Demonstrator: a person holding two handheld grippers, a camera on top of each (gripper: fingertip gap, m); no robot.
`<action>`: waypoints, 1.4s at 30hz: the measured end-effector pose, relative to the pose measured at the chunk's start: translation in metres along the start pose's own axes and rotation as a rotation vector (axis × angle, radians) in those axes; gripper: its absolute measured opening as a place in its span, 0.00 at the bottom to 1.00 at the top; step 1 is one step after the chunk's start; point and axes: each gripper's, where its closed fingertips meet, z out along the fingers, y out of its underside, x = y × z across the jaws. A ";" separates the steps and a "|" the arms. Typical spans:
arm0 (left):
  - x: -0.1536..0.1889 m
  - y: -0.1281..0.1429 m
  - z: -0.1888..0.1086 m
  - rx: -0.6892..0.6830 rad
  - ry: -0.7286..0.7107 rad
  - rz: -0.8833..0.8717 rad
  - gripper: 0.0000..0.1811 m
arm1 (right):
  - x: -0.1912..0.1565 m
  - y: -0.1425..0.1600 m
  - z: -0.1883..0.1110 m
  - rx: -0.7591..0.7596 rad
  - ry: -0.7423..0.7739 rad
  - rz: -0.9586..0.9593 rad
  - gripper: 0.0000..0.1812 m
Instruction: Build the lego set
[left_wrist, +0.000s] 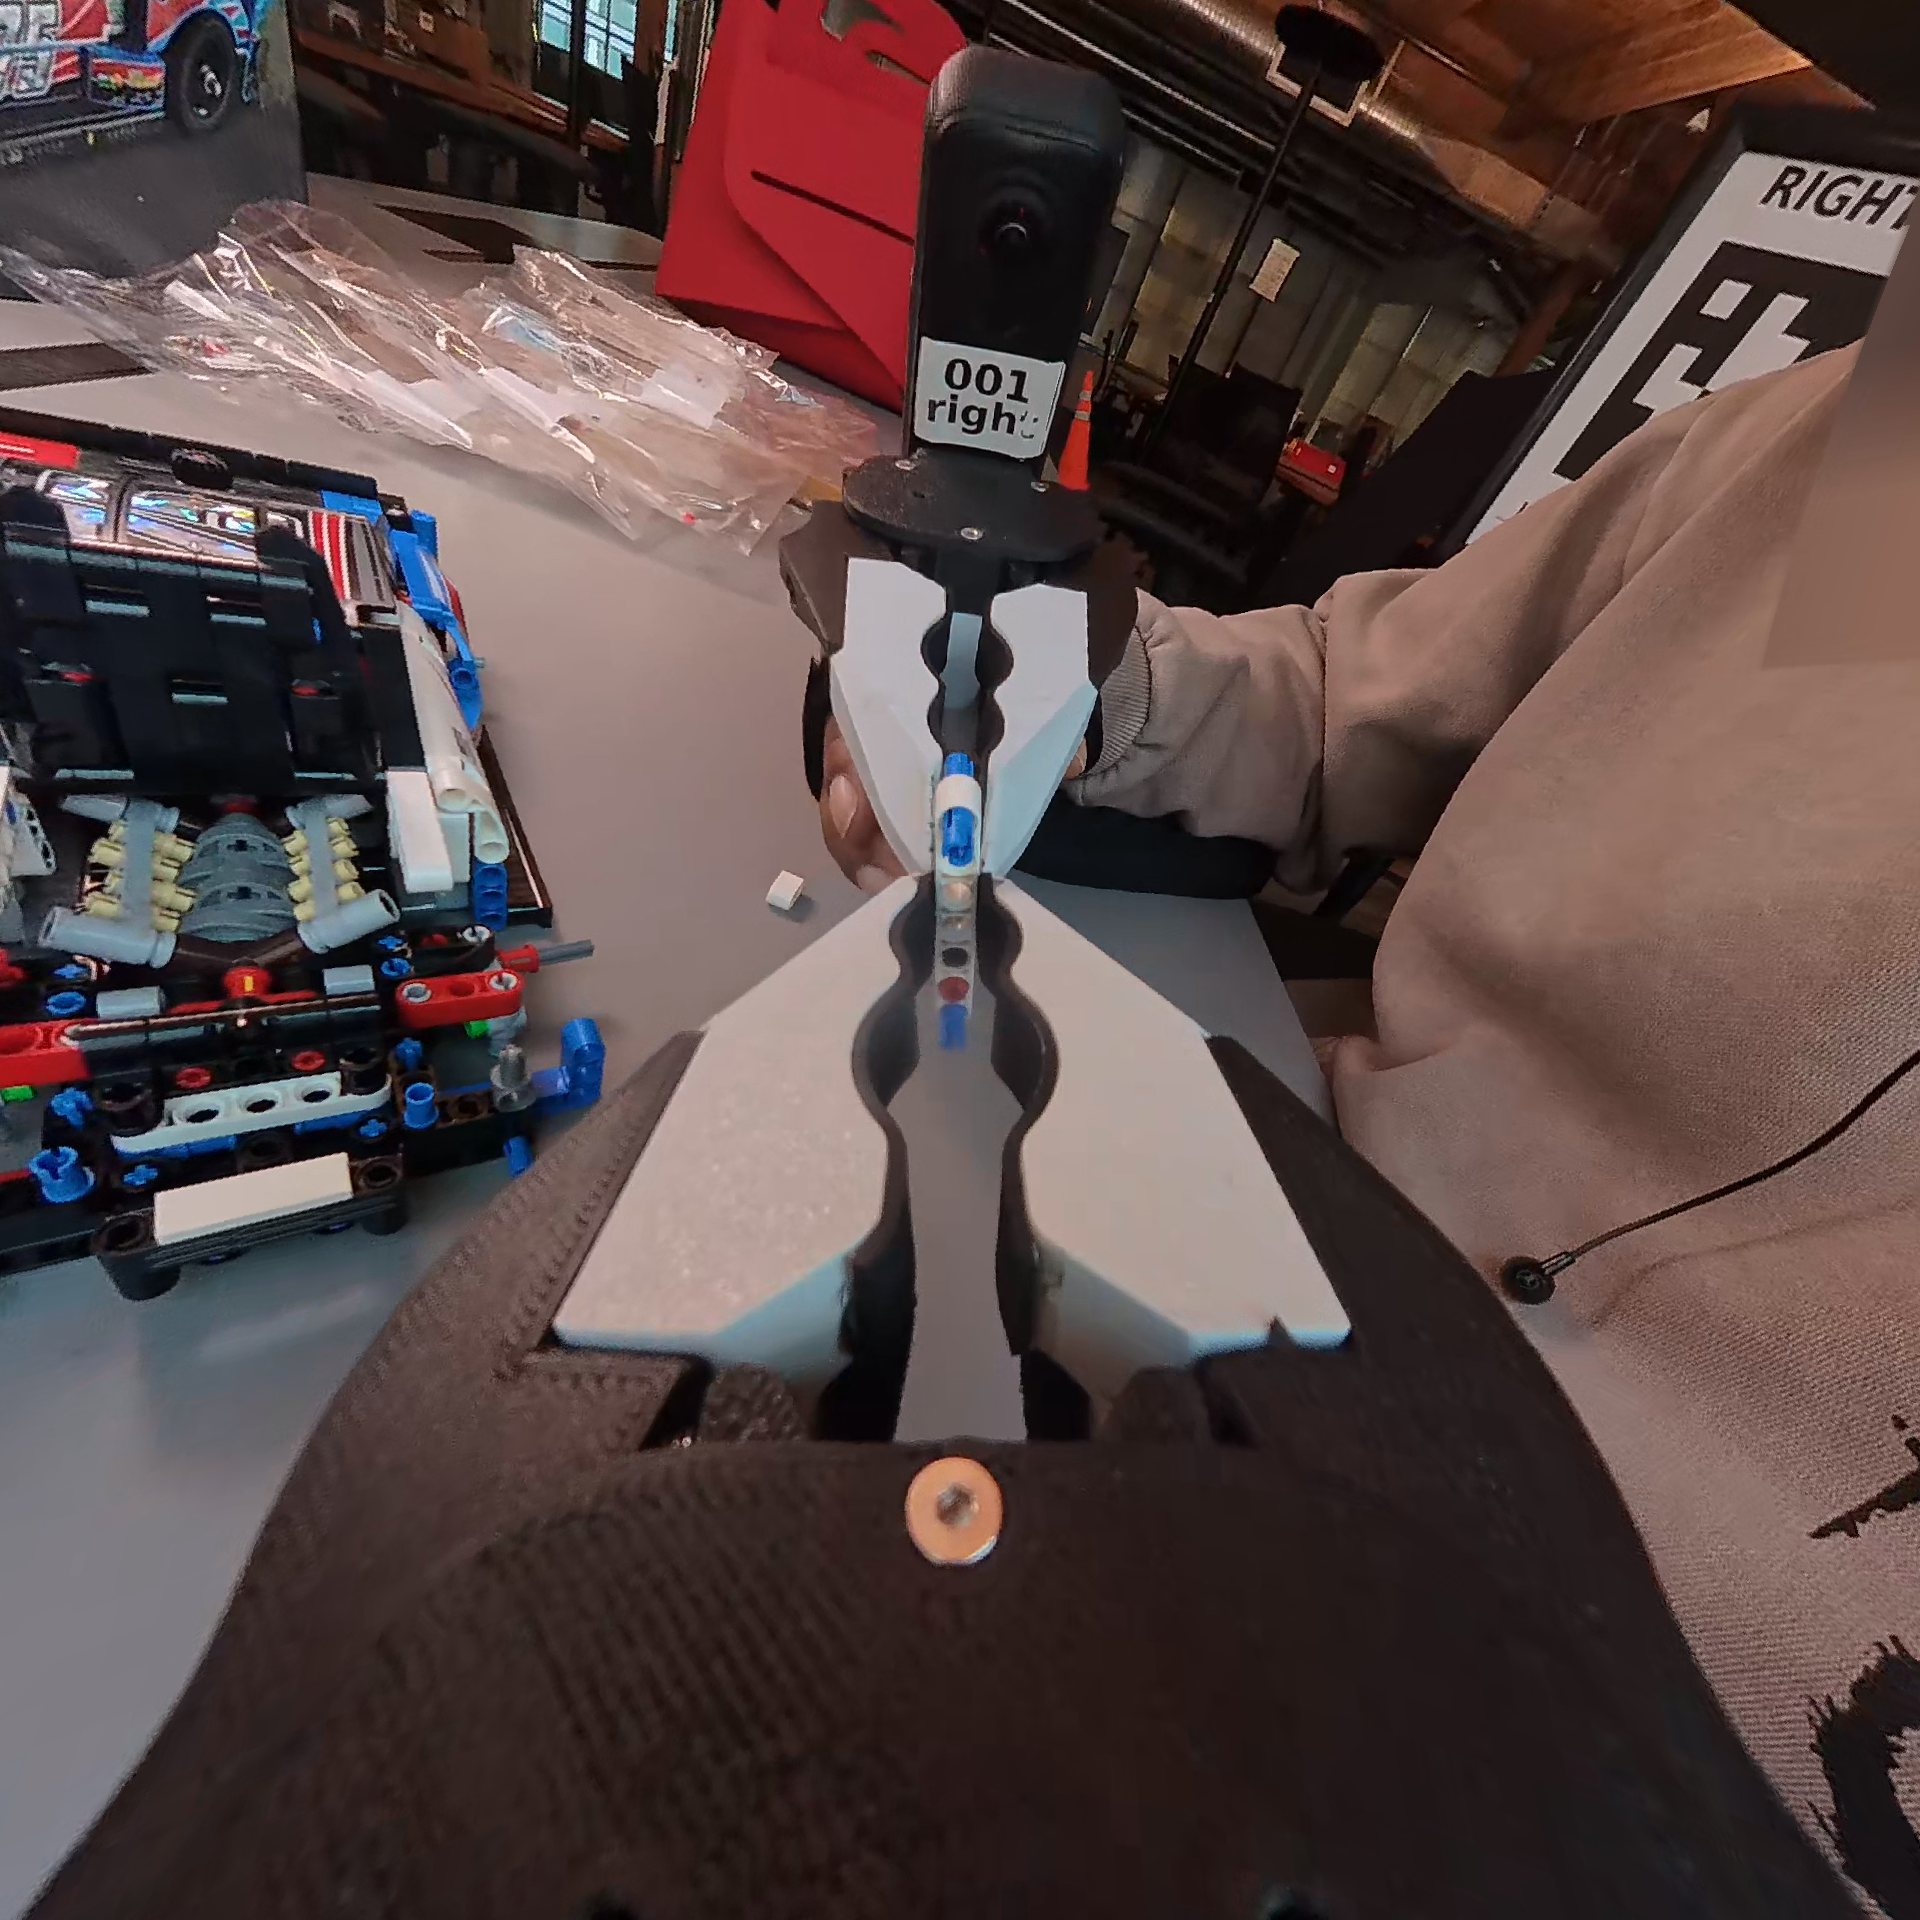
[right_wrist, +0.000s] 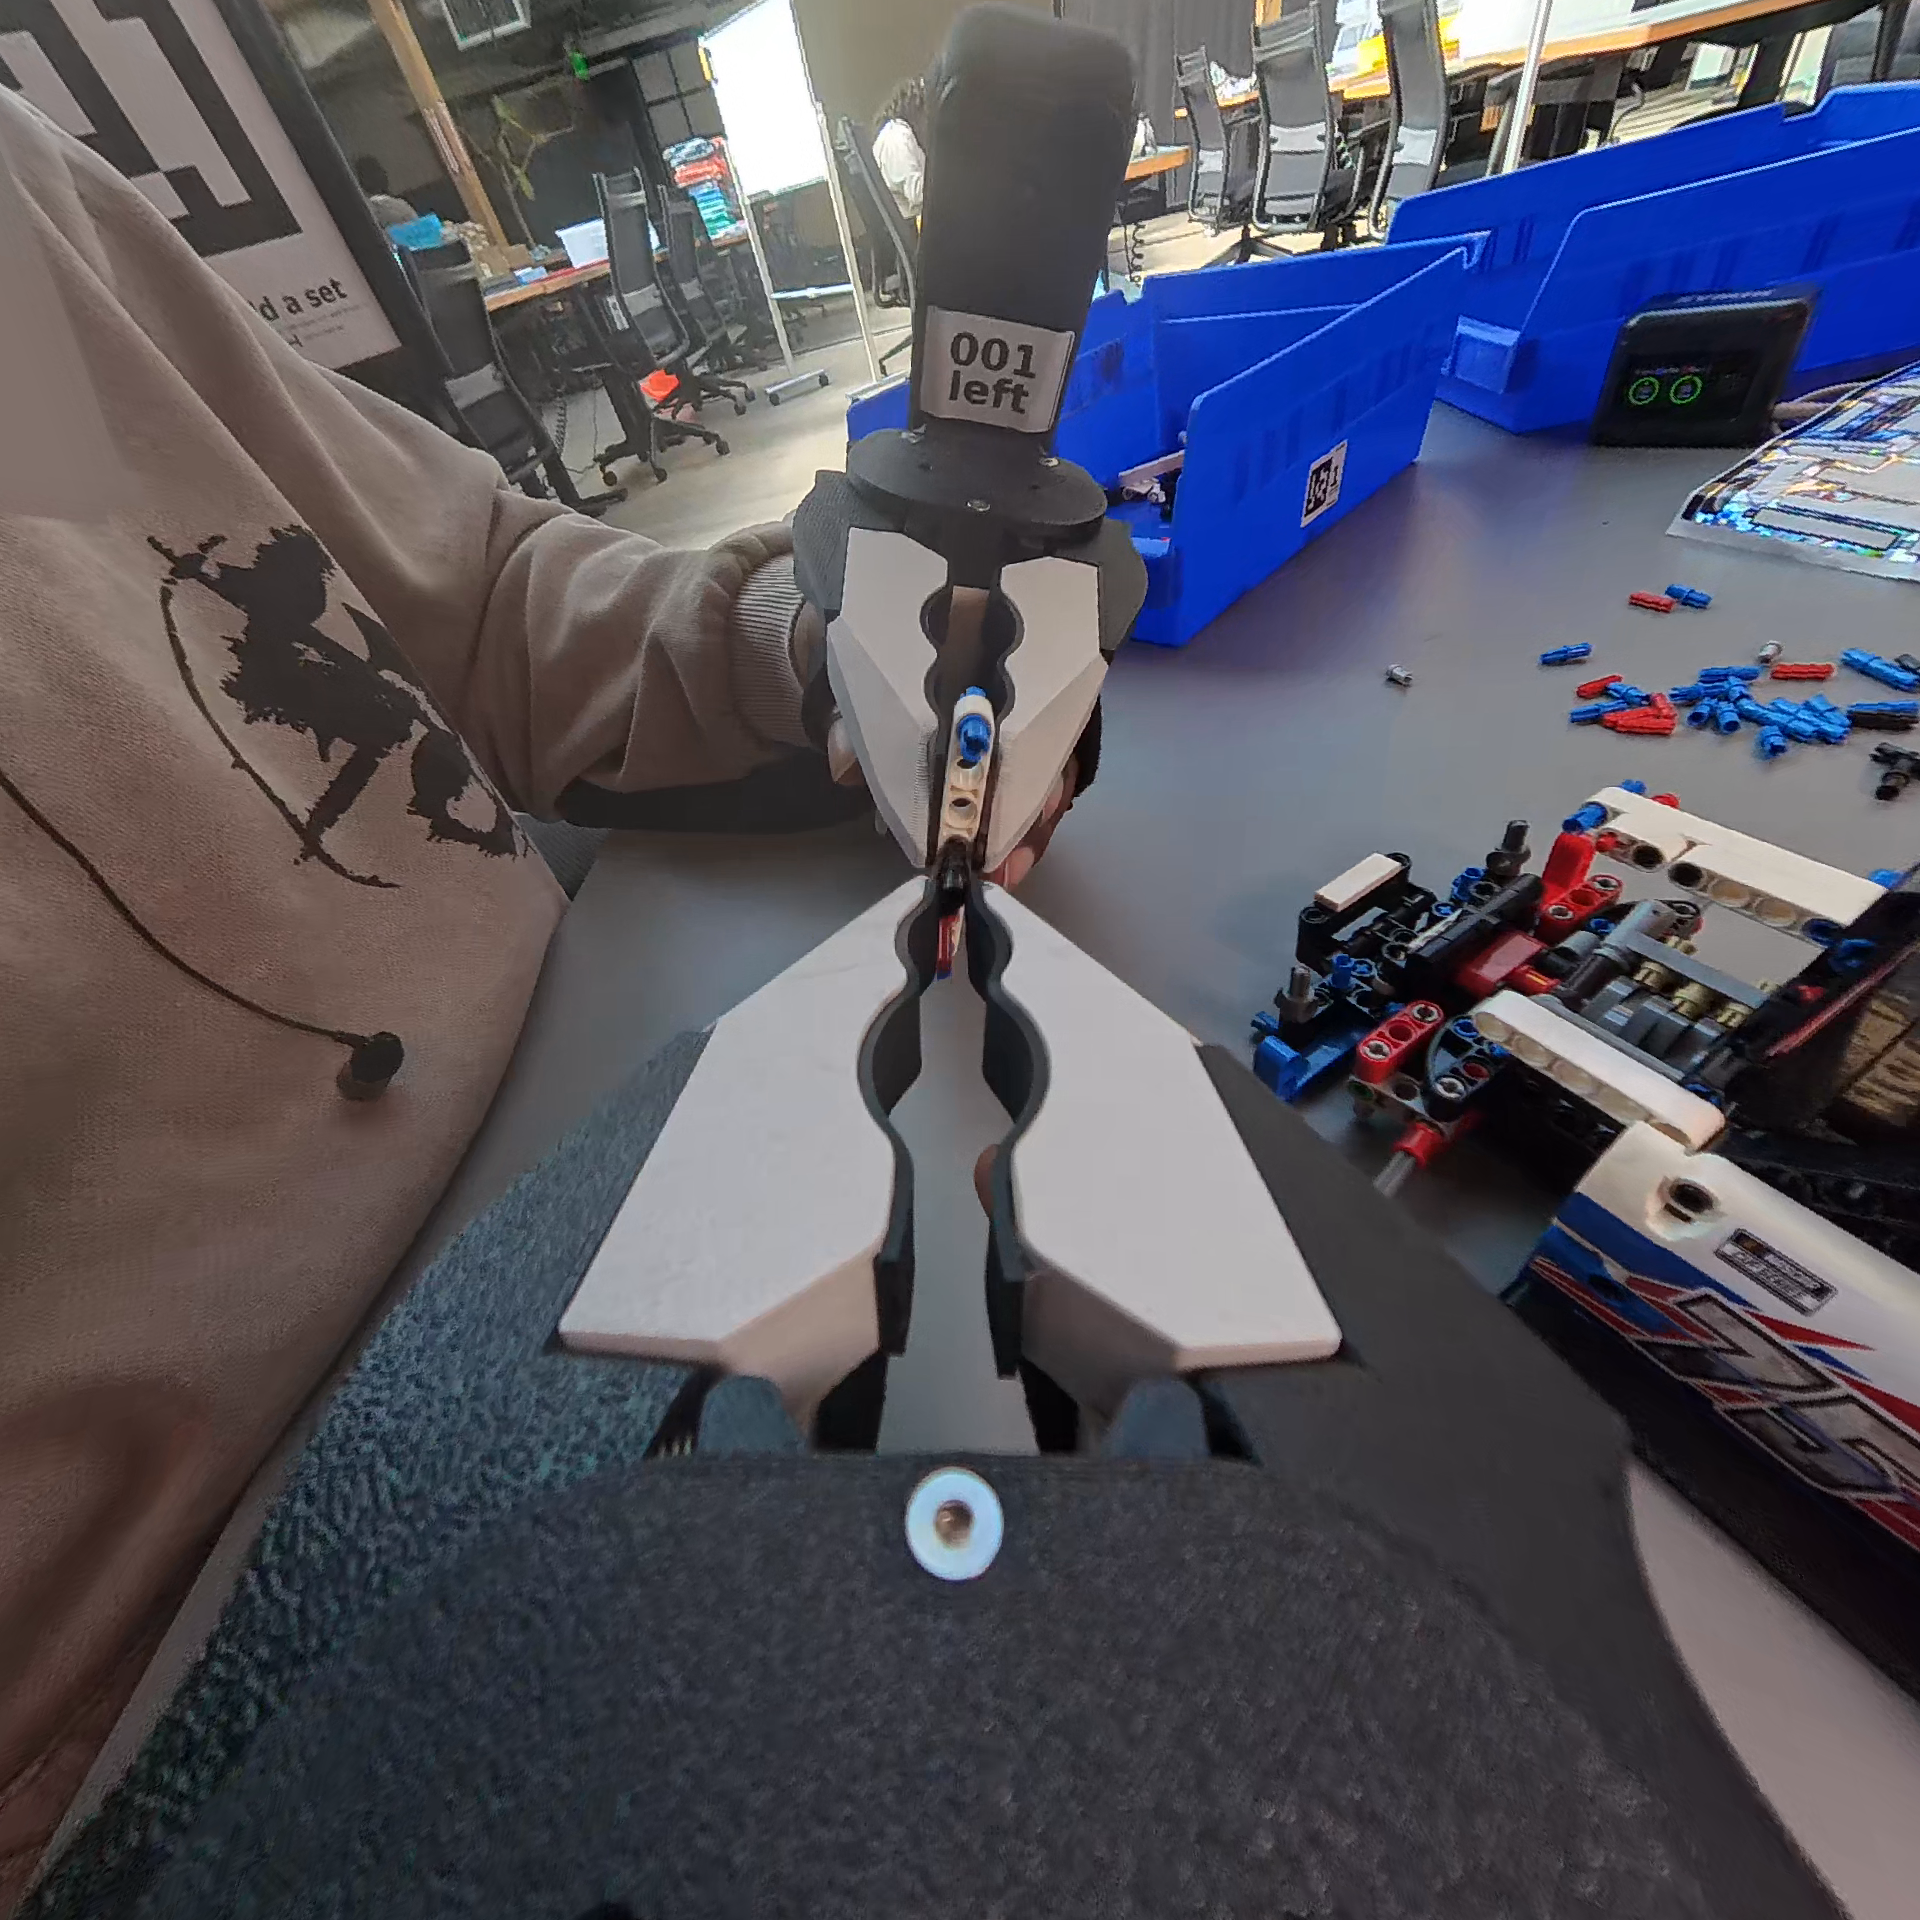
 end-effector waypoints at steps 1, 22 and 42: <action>0.001 0.000 0.000 0.000 0.002 0.002 0.03 | -0.001 0.000 0.000 -0.002 -0.003 -0.004 0.02; -0.001 0.010 0.002 -0.075 -0.020 0.012 0.03 | -0.001 0.006 0.004 -0.030 0.037 -0.106 0.02; 0.021 -0.019 -0.005 0.136 0.081 0.144 0.03 | -0.017 -0.024 -0.002 0.048 0.017 -0.092 0.01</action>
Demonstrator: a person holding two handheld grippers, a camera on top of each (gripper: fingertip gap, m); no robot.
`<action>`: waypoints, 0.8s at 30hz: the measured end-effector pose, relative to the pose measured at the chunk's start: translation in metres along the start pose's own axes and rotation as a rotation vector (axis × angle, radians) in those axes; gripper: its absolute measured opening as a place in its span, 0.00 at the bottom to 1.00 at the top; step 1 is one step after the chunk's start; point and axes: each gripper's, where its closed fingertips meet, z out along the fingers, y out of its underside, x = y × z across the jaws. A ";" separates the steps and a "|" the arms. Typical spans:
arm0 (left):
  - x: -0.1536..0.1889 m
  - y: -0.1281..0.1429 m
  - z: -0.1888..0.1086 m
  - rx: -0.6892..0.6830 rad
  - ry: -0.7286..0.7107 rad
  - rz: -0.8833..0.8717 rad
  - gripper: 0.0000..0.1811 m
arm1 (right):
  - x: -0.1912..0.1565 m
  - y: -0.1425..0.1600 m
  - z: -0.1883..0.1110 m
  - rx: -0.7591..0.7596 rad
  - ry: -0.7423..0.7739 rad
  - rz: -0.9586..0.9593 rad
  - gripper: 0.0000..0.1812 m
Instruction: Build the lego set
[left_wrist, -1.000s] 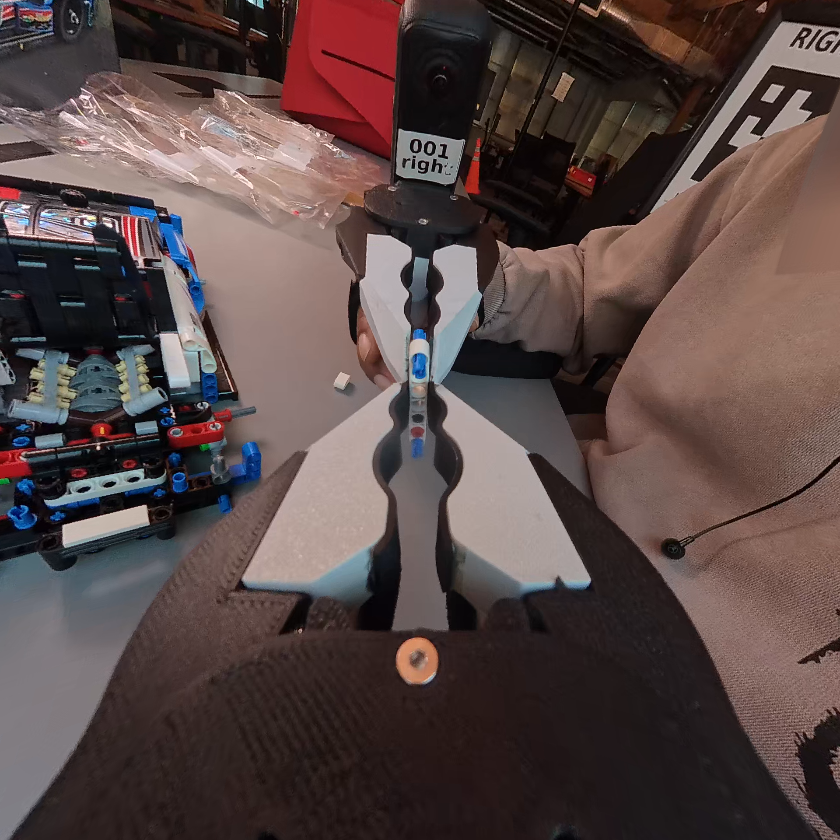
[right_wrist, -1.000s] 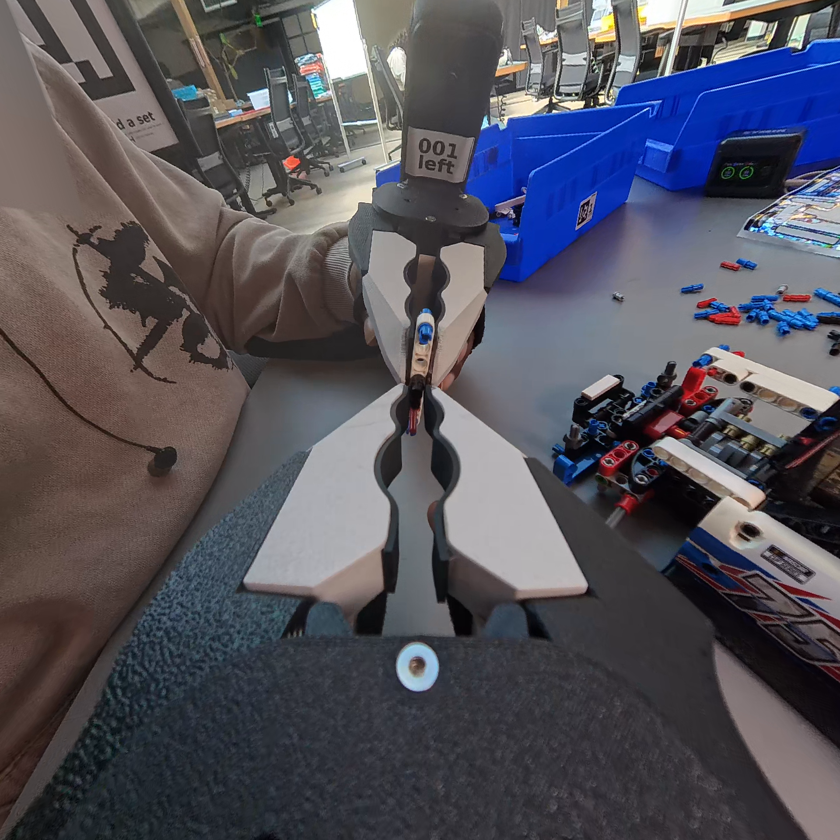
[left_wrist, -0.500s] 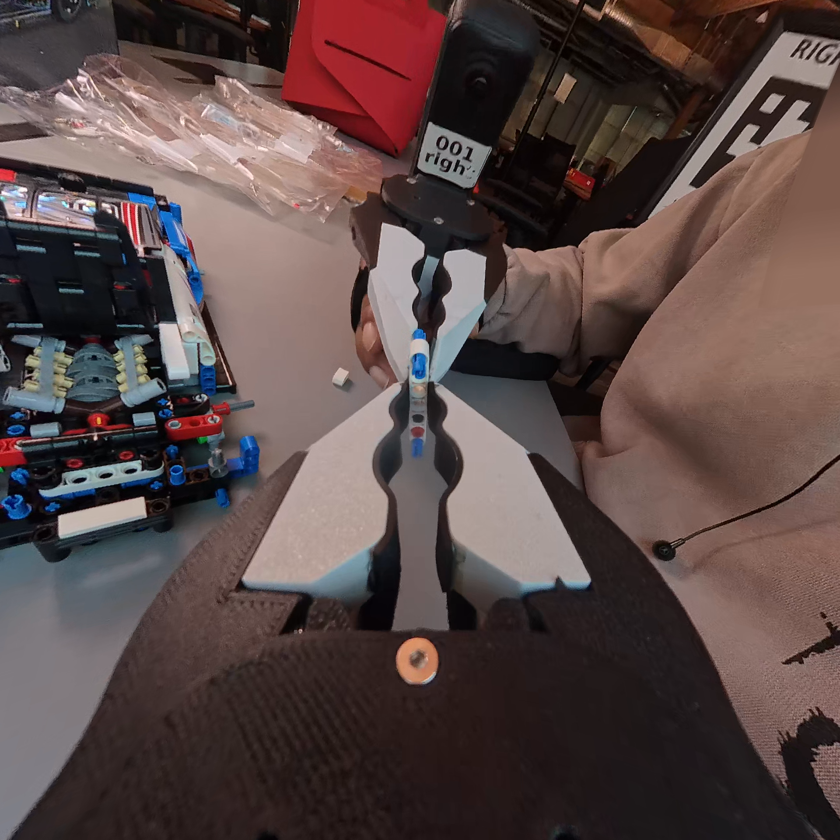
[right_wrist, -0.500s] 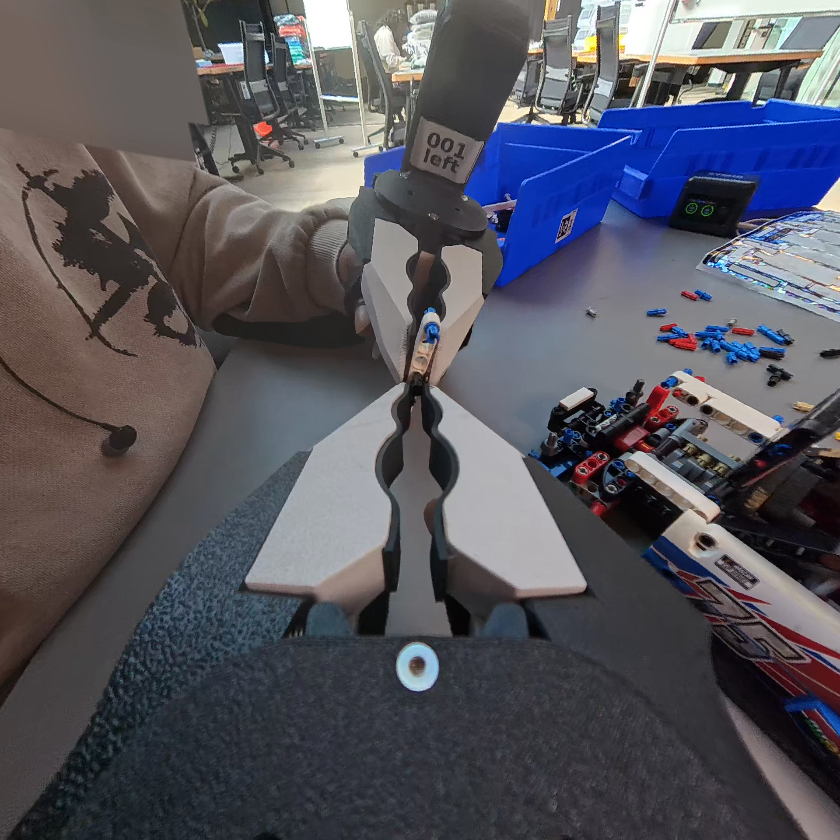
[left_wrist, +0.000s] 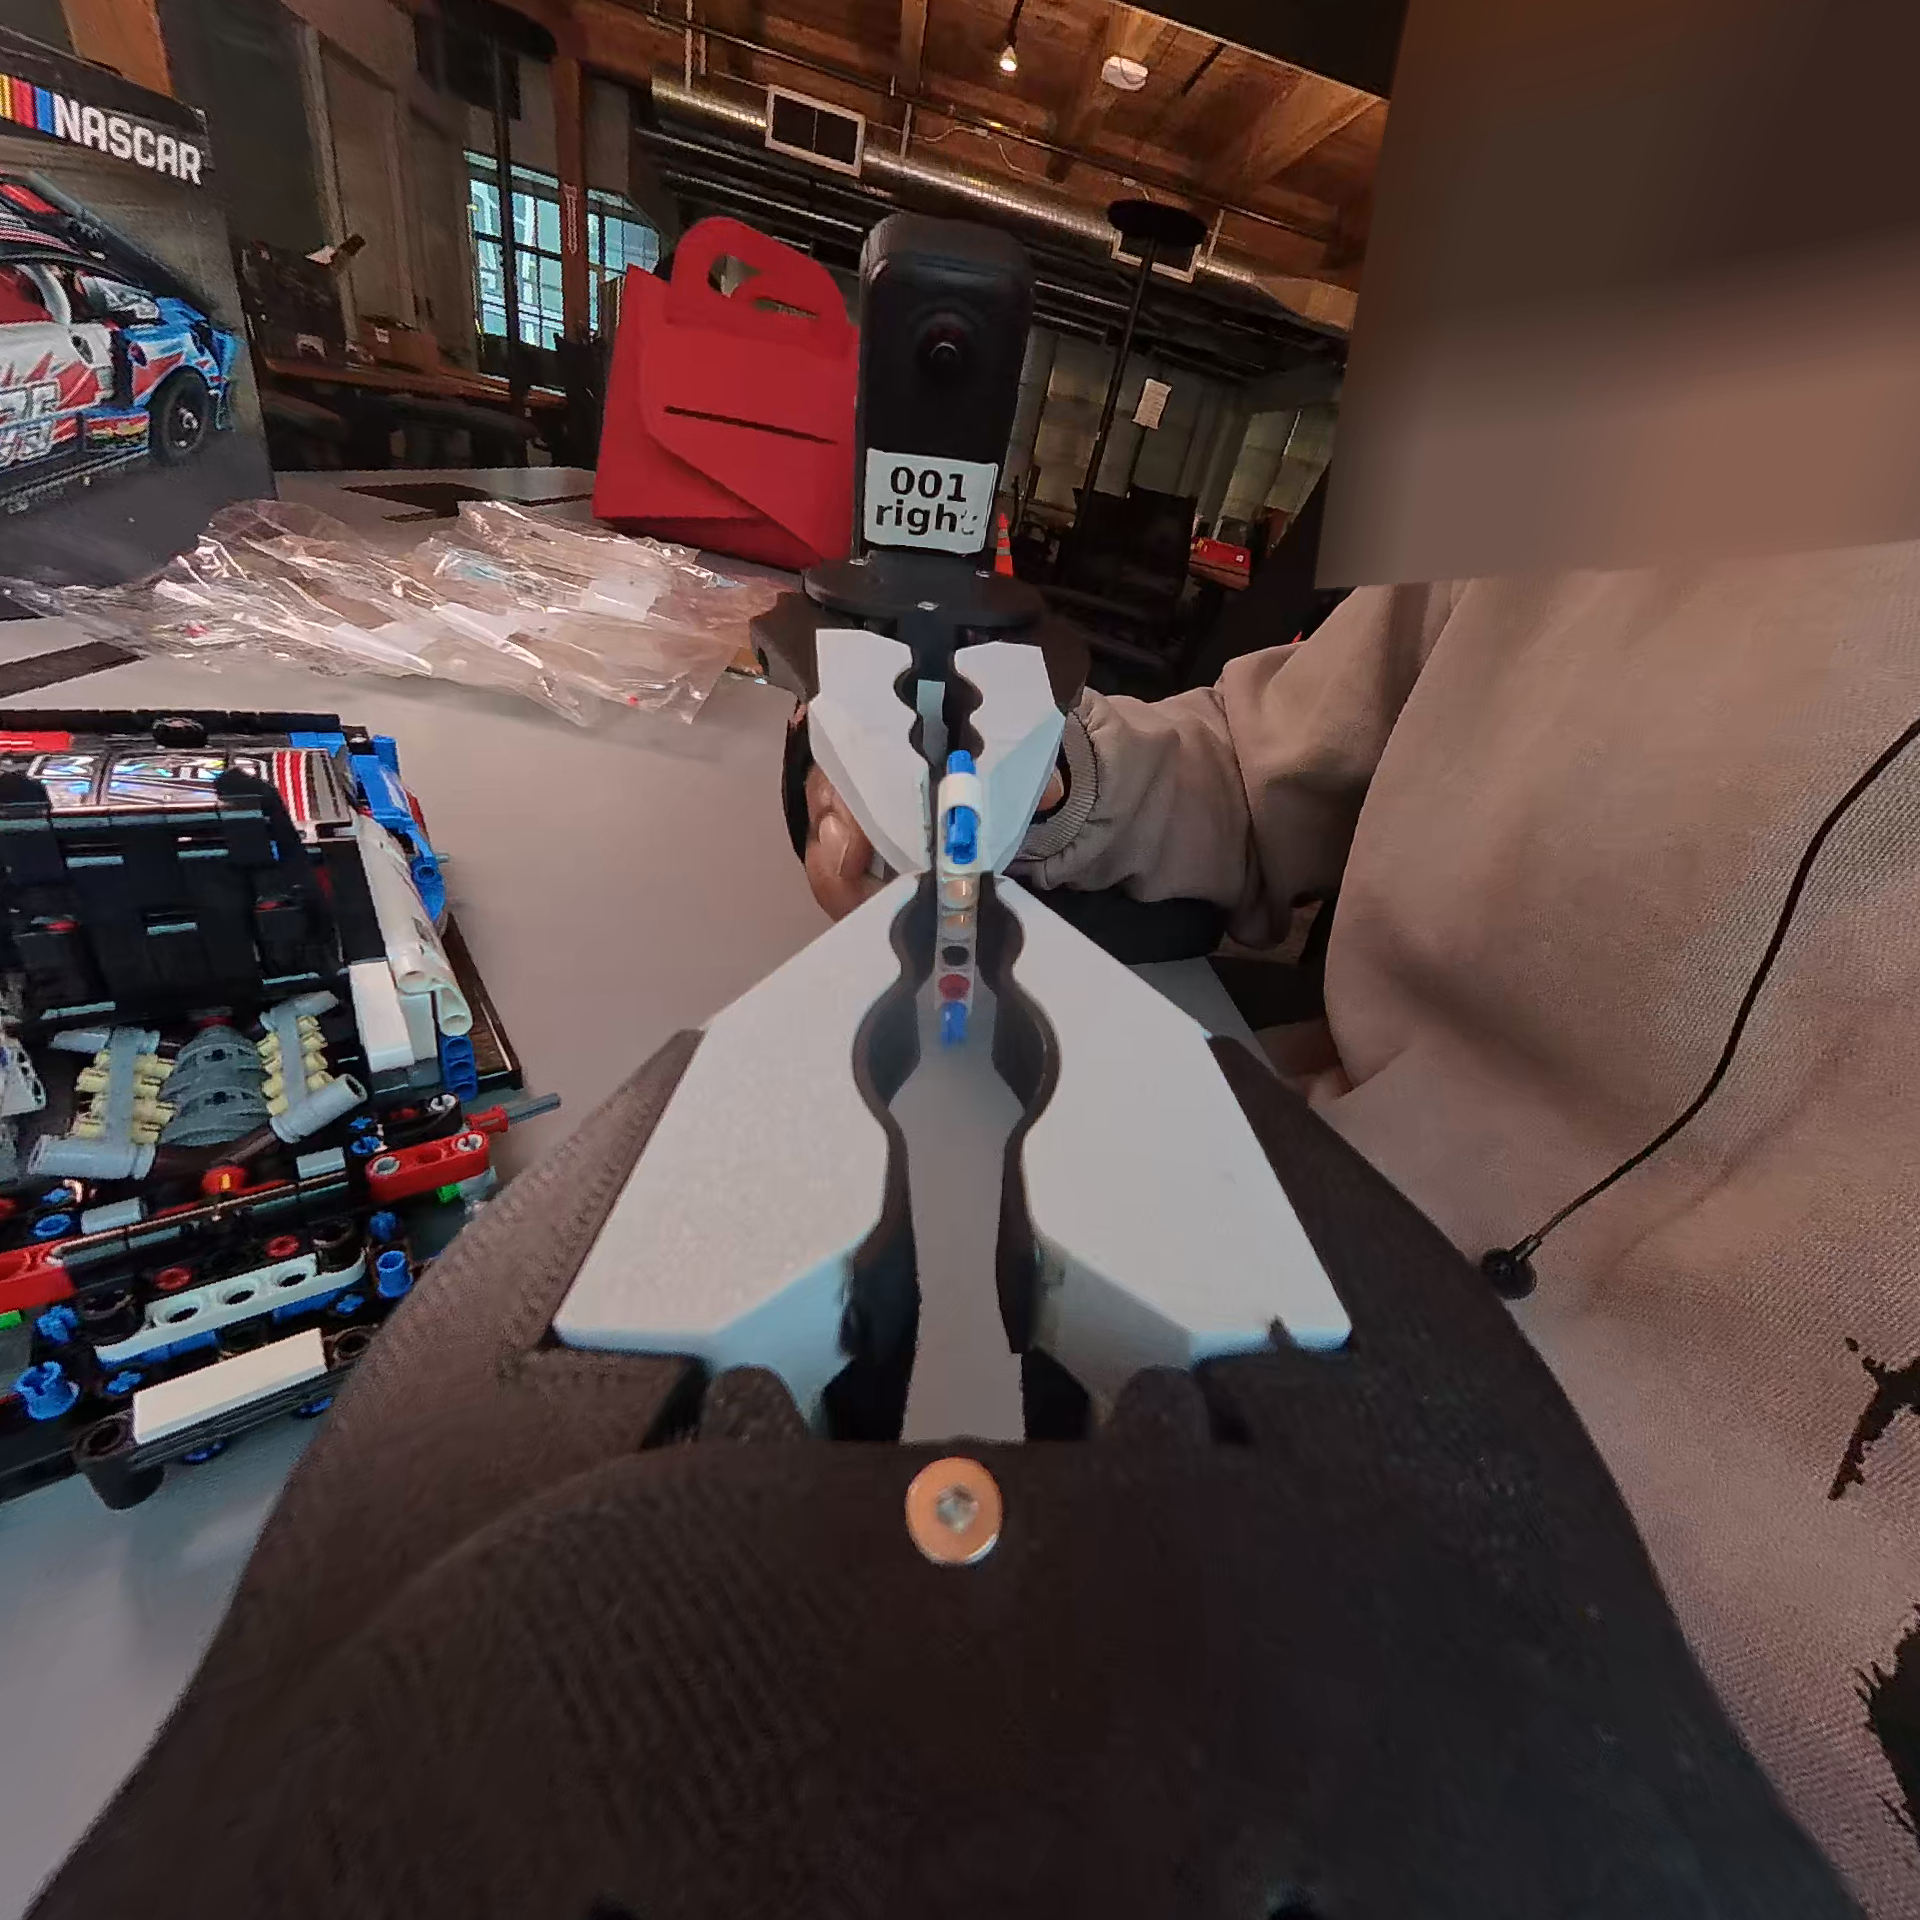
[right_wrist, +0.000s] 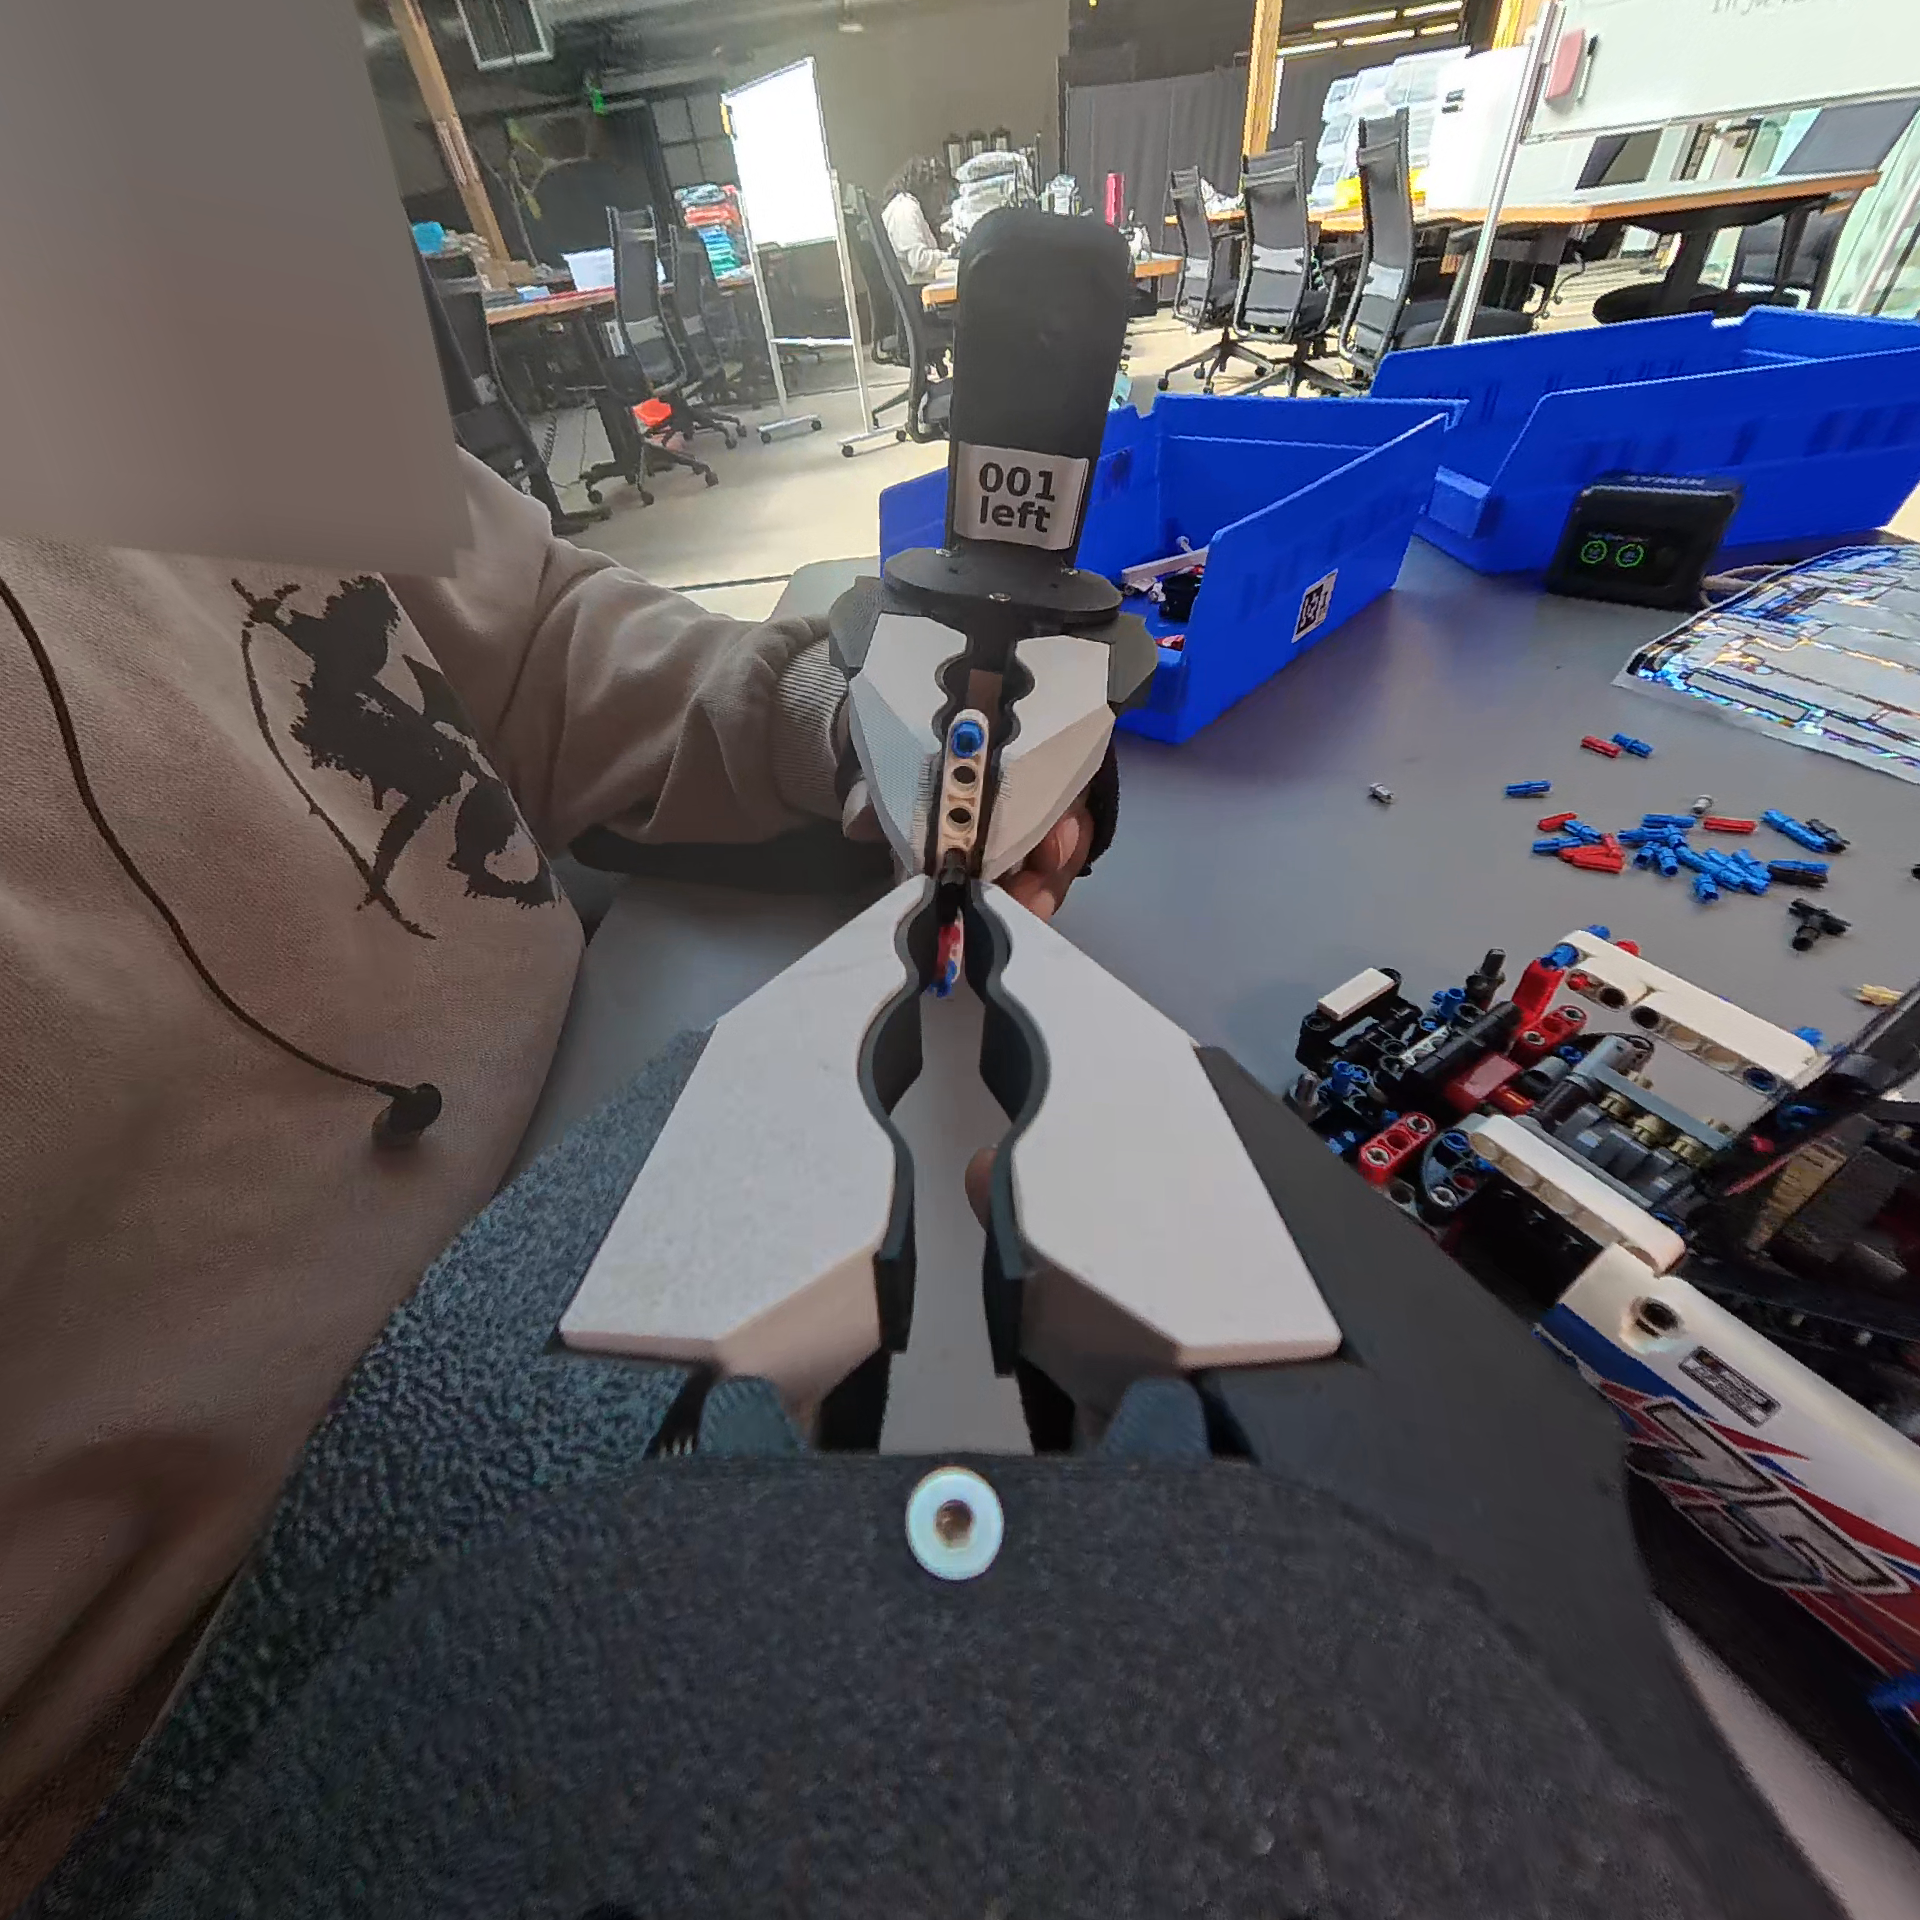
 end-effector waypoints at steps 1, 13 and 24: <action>0.000 0.000 0.001 -0.003 -0.001 0.005 0.03 | 0.000 0.001 0.000 -0.002 -0.003 0.002 0.01; -0.001 0.004 0.000 -0.023 -0.026 0.034 0.03 | 0.001 0.005 0.003 -0.035 0.038 -0.036 0.01; 0.001 0.004 0.000 -0.021 -0.018 0.054 0.03 | -0.001 0.007 0.006 -0.024 0.027 -0.018 0.01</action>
